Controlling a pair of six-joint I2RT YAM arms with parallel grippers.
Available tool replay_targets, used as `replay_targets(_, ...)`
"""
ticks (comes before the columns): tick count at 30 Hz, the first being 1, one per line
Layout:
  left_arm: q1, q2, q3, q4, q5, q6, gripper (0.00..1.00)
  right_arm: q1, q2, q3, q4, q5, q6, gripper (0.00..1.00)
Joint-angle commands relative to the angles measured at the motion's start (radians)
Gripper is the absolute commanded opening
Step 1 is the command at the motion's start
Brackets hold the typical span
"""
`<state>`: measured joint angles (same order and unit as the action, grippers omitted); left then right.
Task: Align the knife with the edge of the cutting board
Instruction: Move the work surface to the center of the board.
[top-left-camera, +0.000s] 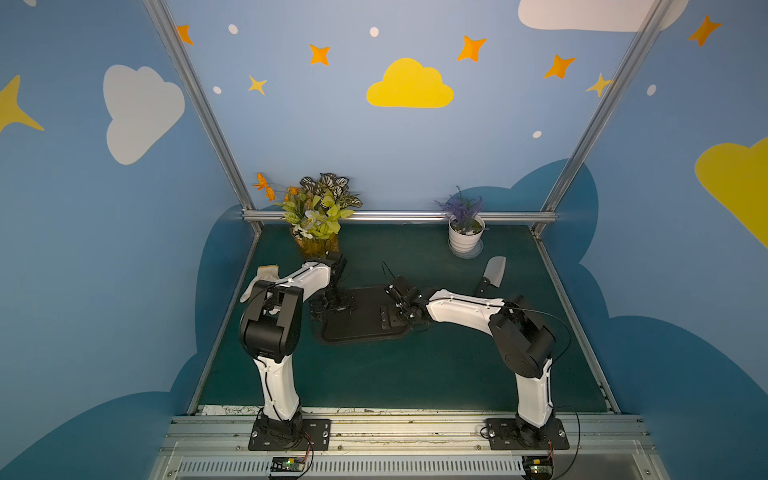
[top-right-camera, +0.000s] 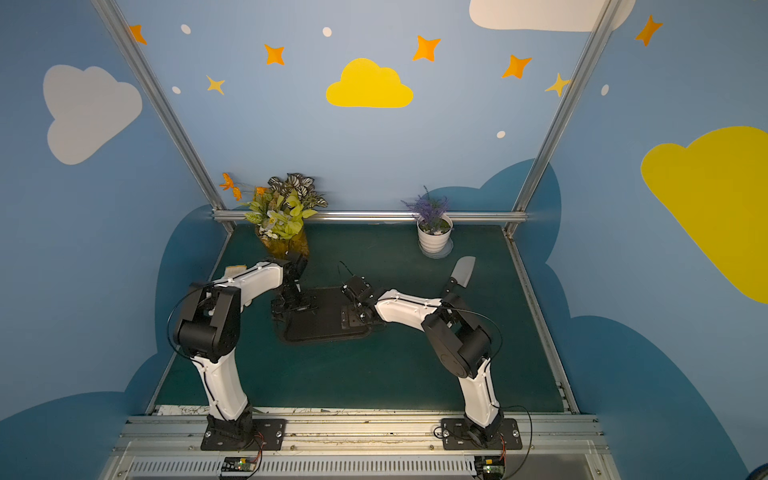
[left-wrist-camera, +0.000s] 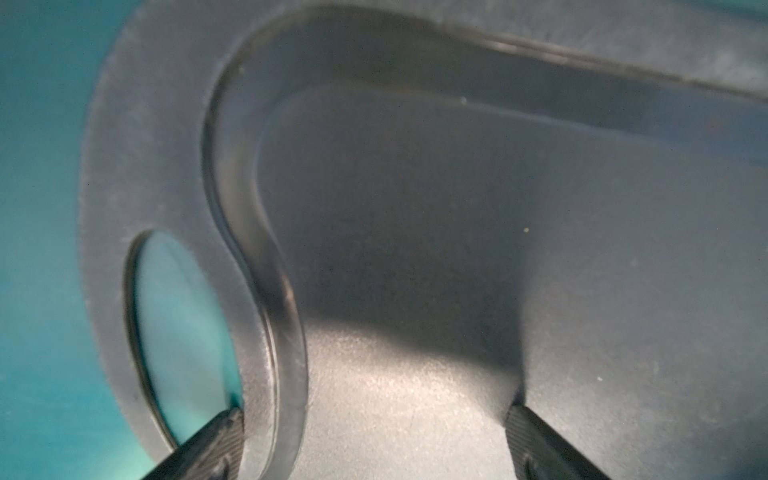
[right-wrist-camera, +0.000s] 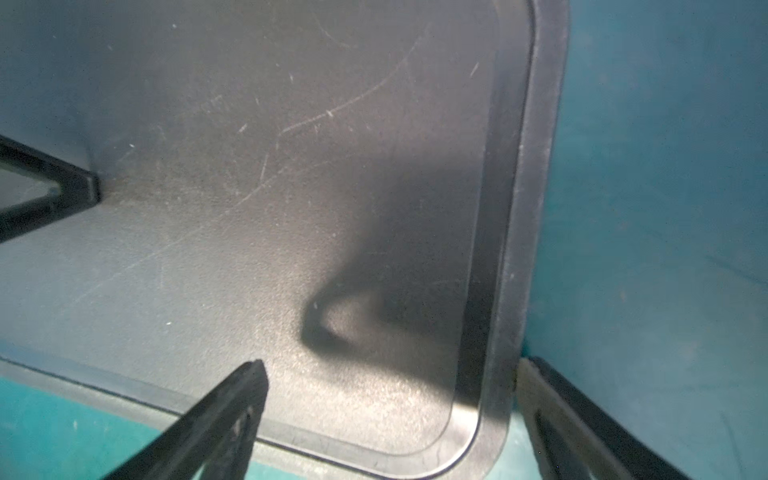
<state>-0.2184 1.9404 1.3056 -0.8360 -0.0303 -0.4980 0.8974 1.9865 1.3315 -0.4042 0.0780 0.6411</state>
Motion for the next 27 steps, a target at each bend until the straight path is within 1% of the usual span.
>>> replay_targets(1, -0.029, 0.020, 0.009, 0.046, 0.130, -0.015, 1.00, -0.002, -0.008, -0.045, -0.033, -0.081, 0.036, 0.97)
replay_targets(15, -0.092, 0.026, -0.020, 0.114, 0.177, -0.052, 1.00, -0.061, -0.108, -0.175, 0.016, -0.068, 0.062, 0.97)
replay_targets(21, -0.102, -0.010, -0.057, 0.143, 0.208, -0.072, 1.00, -0.080, -0.147, -0.201, 0.016, -0.053, 0.071, 0.97)
replay_targets(27, -0.140, 0.004, -0.050, 0.165, 0.214, -0.099, 1.00, -0.102, -0.174, -0.218, 0.016, -0.053, 0.067, 0.97)
